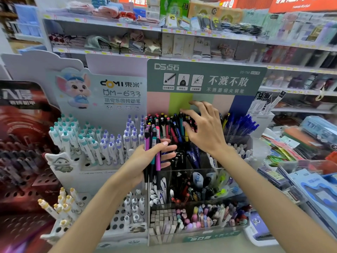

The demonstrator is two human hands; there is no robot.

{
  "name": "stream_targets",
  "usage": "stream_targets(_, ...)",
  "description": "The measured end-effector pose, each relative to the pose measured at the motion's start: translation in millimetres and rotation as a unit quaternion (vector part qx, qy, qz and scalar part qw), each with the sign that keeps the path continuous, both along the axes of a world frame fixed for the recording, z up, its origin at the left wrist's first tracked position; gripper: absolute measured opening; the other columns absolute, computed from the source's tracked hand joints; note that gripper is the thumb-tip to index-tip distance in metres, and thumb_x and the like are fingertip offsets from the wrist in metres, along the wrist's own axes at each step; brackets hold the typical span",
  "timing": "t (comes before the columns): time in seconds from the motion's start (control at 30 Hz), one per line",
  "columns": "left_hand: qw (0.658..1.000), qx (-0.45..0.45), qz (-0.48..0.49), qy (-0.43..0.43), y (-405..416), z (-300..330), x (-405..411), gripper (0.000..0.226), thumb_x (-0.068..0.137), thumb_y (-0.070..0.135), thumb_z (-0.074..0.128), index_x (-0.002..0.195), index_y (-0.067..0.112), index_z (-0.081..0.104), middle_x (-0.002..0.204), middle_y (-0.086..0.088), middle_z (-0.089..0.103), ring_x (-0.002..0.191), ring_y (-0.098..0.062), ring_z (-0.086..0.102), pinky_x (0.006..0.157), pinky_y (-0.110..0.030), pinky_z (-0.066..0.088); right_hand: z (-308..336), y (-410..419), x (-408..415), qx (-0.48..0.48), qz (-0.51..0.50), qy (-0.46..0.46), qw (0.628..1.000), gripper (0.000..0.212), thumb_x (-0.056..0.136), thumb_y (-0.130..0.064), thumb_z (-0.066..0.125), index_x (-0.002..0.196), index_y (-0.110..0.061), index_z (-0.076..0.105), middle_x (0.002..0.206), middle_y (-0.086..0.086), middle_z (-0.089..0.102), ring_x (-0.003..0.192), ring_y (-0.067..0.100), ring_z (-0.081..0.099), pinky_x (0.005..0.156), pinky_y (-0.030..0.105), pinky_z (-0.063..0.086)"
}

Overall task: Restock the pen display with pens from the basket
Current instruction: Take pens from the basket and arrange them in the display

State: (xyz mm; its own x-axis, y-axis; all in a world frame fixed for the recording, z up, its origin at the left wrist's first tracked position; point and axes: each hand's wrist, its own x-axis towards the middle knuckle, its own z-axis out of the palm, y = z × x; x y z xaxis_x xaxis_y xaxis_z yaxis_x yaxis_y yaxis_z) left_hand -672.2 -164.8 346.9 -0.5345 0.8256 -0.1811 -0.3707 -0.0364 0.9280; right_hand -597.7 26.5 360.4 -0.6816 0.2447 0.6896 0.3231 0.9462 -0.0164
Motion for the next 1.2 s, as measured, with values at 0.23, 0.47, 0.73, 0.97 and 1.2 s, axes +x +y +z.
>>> stream_targets(0.23, 0.999, 0.001, -0.029, 0.038, -3, 8, 3, 0.018, 0.096, 0.018, 0.053, 0.110, 0.018, 0.064, 0.102, 0.000, 0.074, 0.093, -0.016, 0.071, 0.075, -0.027, 0.059, 18, -22, -9, -0.049, 0.023, 0.022, 0.998, 0.029, 0.089, -0.027, 0.055, 0.115, -0.020, 0.066, 0.115, 0.003, 0.059, 0.109, 0.022, 0.048, 0.090, 0.035, 0.039)
stream_targets(0.47, 0.995, -0.010, -0.076, 0.056, -6, 9, 1, 0.019, 0.096, 0.016, 0.051, 0.111, 0.016, 0.064, 0.103, -0.003, 0.074, 0.094, -0.018, 0.071, 0.075, -0.028, 0.058, 36, -62, 0, -0.532, 0.152, -0.047, 0.832, 0.019, 0.085, -0.029, 0.069, 0.099, -0.017, 0.074, 0.089, -0.007, 0.074, 0.081, -0.002, 0.065, 0.073, 0.008, 0.045)
stream_targets(0.73, 0.986, 0.012, 0.165, 0.013, -18, 10, -26, 0.015, 0.093, 0.020, 0.056, 0.097, 0.010, 0.067, 0.097, -0.003, 0.075, 0.086, -0.015, 0.072, 0.076, -0.030, 0.059, 51, -42, 4, -0.566, 0.124, 0.290, 0.762, 0.019, 0.089, -0.011, 0.065, 0.107, -0.013, 0.069, 0.097, -0.002, 0.072, 0.090, 0.007, 0.067, 0.086, 0.020, 0.053)
stream_targets(0.97, 0.985, 0.001, 0.174, -0.011, -21, 16, -24, 0.022, 0.091, 0.023, 0.061, 0.094, 0.002, 0.068, 0.074, -0.001, 0.074, 0.063, -0.009, 0.068, 0.060, -0.025, 0.059, 36, -59, -14, -0.330, 0.139, 0.226, 0.906, 0.027, 0.085, -0.012, 0.070, 0.112, -0.012, 0.067, 0.093, -0.006, 0.071, 0.082, 0.000, 0.067, 0.081, 0.018, 0.053)
stream_targets(1.2, 0.987, 0.012, 0.156, -0.038, -21, 18, -25, 0.024, 0.091, 0.022, 0.061, 0.103, 0.001, 0.065, 0.080, -0.002, 0.075, 0.064, -0.009, 0.069, 0.059, -0.024, 0.058, 22, -50, -32, -0.124, 0.097, 0.058, 0.986, 0.024, 0.077, -0.037, 0.075, 0.096, -0.024, 0.069, 0.084, -0.009, 0.070, 0.083, 0.013, 0.061, 0.073, 0.032, 0.050)
